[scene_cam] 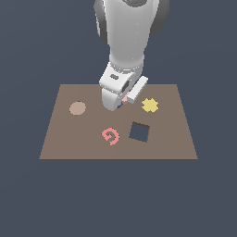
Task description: Insert a designated object into the corresponding slot on a board.
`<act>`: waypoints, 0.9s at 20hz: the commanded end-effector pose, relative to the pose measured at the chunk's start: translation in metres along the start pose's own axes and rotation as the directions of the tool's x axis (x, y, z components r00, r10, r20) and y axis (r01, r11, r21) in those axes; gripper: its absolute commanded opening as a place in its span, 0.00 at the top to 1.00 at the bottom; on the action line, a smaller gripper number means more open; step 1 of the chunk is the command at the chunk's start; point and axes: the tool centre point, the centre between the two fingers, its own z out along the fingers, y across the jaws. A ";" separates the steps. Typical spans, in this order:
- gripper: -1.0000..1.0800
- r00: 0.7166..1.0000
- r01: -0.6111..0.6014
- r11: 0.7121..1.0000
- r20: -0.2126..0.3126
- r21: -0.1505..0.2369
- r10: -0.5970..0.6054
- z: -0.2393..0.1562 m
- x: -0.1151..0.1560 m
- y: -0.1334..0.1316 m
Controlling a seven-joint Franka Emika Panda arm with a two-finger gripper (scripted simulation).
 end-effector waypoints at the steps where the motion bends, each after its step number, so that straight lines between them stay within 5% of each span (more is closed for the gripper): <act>1: 1.00 0.999 0.053 0.999 0.000 0.000 -0.053 0.000 -0.005 0.005; 18: 1.00 0.980 0.201 0.980 0.000 0.000 -0.201 -0.001 -0.018 0.023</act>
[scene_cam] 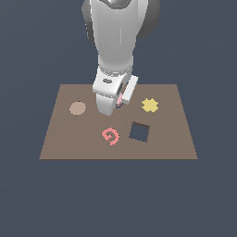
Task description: Insert a designated object into the corresponding slot on a board.
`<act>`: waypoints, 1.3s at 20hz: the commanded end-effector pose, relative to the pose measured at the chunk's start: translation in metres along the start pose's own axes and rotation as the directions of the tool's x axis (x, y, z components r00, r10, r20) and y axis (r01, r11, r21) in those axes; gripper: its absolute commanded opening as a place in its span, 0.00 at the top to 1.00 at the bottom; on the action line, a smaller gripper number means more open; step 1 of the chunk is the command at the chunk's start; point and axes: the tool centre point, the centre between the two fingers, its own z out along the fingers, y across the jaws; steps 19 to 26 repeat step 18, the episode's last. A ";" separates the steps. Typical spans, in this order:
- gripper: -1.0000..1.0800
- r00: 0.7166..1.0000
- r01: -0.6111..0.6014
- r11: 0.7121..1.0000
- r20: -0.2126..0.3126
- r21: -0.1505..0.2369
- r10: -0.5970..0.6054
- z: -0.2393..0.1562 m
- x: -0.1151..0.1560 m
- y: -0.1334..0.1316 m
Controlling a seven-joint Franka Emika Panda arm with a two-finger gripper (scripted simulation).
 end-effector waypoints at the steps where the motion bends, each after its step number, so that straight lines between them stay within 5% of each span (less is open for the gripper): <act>1: 1.00 1.000 0.000 1.000 0.000 0.000 0.000 0.000 0.000 0.000; 8: 1.00 1.000 0.003 1.000 0.000 -0.001 -0.003 0.010 0.000 0.000; 9: 0.04 1.000 0.003 1.000 0.000 -0.001 -0.003 0.010 0.000 0.000; 26: 0.04 1.000 0.003 1.000 0.000 -0.001 -0.003 0.010 0.000 0.000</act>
